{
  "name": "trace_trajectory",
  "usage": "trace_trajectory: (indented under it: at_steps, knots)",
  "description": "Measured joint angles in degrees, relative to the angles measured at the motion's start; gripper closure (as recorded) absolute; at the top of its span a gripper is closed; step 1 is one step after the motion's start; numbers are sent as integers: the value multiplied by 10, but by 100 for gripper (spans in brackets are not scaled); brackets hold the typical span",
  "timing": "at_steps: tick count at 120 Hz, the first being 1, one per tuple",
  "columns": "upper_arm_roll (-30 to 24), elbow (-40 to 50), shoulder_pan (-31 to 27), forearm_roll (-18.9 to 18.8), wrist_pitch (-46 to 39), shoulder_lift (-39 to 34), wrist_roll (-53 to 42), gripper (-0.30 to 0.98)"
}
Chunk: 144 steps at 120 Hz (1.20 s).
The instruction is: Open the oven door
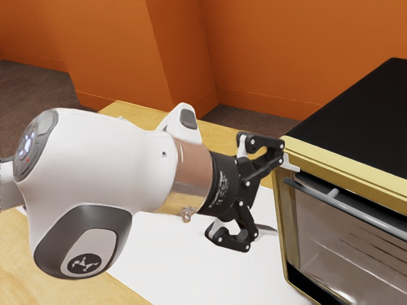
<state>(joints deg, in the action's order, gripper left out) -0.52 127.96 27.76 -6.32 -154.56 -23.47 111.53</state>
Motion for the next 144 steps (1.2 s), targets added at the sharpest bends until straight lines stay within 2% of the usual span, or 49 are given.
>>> trace_trajectory:
  at_steps: [43,93,112,134,144]
  knots:
    - [-14,-4,-2,-13,-12,18,88,0]
    - [-29,-3,-8,-12,-26,42,144,0]
    - [-39,9,-23,-29,-29,35,155,1]
    - [-63,39,-43,-22,-29,13,157,1]
    - [-102,66,-80,-6,-29,-17,156,1]
